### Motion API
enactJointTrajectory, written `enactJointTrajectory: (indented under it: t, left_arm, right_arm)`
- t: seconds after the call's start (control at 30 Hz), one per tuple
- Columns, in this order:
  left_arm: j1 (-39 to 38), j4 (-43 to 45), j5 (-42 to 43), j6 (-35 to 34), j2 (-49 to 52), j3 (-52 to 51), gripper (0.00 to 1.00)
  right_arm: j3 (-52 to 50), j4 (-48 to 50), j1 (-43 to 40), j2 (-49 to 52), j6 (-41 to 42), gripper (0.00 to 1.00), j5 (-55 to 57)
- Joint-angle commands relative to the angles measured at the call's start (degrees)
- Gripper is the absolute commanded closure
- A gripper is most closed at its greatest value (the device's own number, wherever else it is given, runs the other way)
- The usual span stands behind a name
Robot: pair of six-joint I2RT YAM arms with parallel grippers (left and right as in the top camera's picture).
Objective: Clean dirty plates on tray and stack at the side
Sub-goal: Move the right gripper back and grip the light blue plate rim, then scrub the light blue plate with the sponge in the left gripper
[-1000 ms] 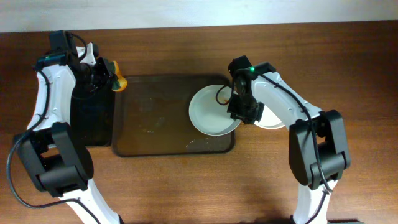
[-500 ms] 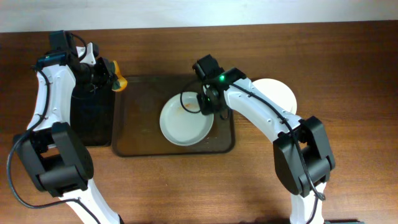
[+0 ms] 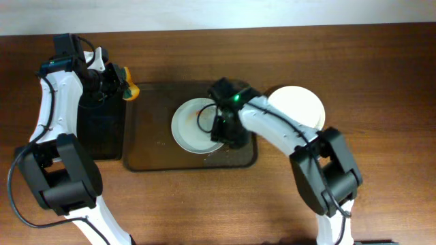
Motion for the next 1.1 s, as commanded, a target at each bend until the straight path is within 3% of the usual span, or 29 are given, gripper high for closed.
enactJointTrajectory:
  t: [0.0, 0.07, 0.1, 0.33, 0.47, 0.63, 0.97, 1.07]
  left_arm:
    - [0.0, -0.1, -0.2, 1.0, 0.7, 1.0, 0.99]
    - [0.0, -0.1, -0.2, 1.0, 0.7, 1.0, 0.99]
    - [0.0, -0.1, -0.2, 1.0, 0.7, 1.0, 0.99]
    - [0.0, 0.0, -0.4, 1.0, 0.7, 1.0, 0.99]
    - [-0.1, 0.0, -0.4, 1.0, 0.7, 1.0, 0.99]
    - [-0.3, -0.1, -0.3, 1.3, 0.7, 1.0, 0.99]
    - [-3.9, -0.5, -1.7, 6.1, 0.7, 1.0, 0.99]
    - [-3.9, -0.5, -1.7, 6.1, 0.7, 1.0, 0.99]
  right_arm:
    - [-2.1, 1.9, 2.1, 0.6, 3.9, 0.65, -1.0]
    - [-2.3, 2.8, 2.0, 0.7, 3.9, 0.89, 0.1]
    - [-2.3, 3.1, 2.0, 0.7, 3.7, 0.96, 0.6]
    - [-0.9, 9.6, 0.3, 0.7, -10.5, 0.96, -0.3]
    - [-0.7, 15.5, -2.2, 0.7, -15.5, 0.88, 1.8]
    - [-0.7, 19.1, -3.3, 0.7, -17.4, 0.55, 2.1]
    - [-0.6, 20.7, -2.1, 4.3, -19.7, 0.54, -9.1]
    - [-0.4, 20.7, -0.9, 4.8, -16.9, 0.61, -6.7]
